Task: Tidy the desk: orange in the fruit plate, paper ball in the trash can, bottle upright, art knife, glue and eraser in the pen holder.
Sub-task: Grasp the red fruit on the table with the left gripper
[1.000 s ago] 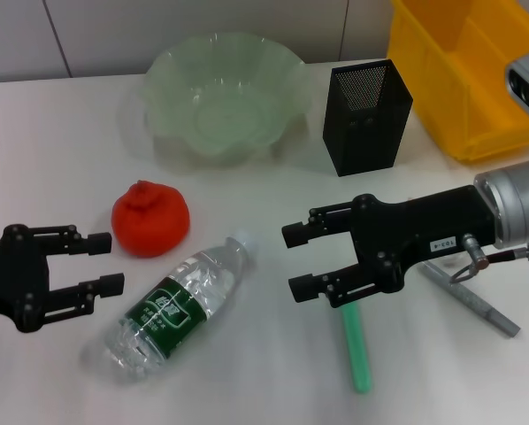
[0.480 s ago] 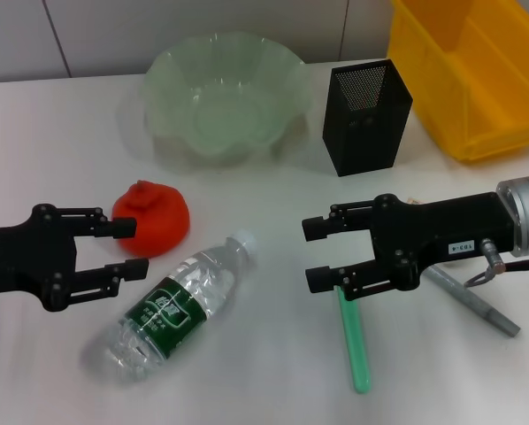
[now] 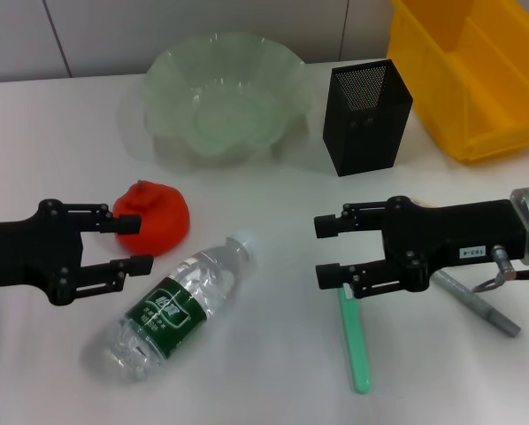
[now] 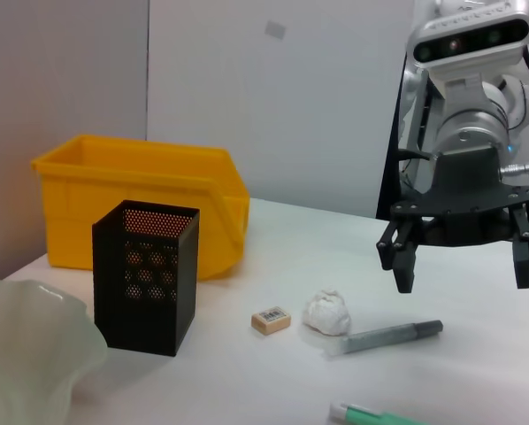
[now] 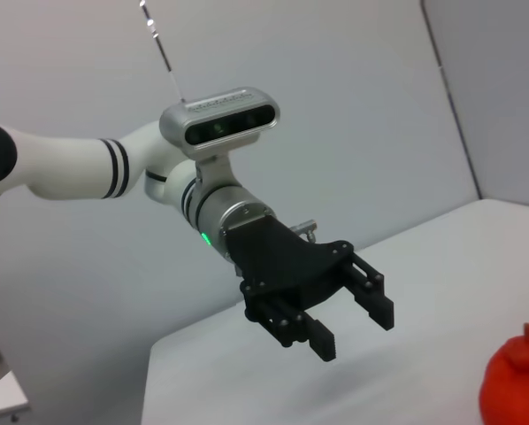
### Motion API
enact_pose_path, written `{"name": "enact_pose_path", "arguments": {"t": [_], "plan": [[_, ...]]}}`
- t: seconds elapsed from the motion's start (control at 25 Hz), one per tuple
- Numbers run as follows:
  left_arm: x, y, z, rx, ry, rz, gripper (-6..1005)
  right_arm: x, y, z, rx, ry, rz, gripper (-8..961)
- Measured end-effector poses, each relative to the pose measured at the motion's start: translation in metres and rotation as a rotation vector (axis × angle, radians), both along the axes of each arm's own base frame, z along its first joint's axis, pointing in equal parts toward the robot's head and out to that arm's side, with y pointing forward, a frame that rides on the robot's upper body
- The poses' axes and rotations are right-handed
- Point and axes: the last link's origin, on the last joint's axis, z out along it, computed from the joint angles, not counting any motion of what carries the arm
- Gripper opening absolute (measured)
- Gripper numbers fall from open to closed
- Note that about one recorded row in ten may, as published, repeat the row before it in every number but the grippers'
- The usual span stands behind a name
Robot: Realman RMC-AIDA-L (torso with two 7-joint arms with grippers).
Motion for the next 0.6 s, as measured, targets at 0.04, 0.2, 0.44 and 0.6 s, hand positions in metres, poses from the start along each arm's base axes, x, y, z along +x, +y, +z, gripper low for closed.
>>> {"name": "enact_pose_path", "arguments": {"t": [0.04, 0.2, 0.44, 0.6], "plan": [[0.0, 0.0, 0.0, 0.0, 0.0, 0.0, 534, 0.002, -0.001, 0.001, 0.005, 0.005, -0.006, 765], [0.007, 0.007, -0.001, -0.017, 0.018, 0.0, 533, 0.008, -0.007, 0.004, 0.032, 0.033, -0.025, 765], [0.012, 0.016, -0.005, -0.018, 0.059, 0.032, 532, 0.019, -0.011, 0.01, 0.12, 0.074, -0.078, 764], [0.018, 0.031, -0.003, -0.018, 0.125, 0.106, 531, 0.032, -0.009, 0.014, 0.222, 0.085, -0.147, 764]]}}
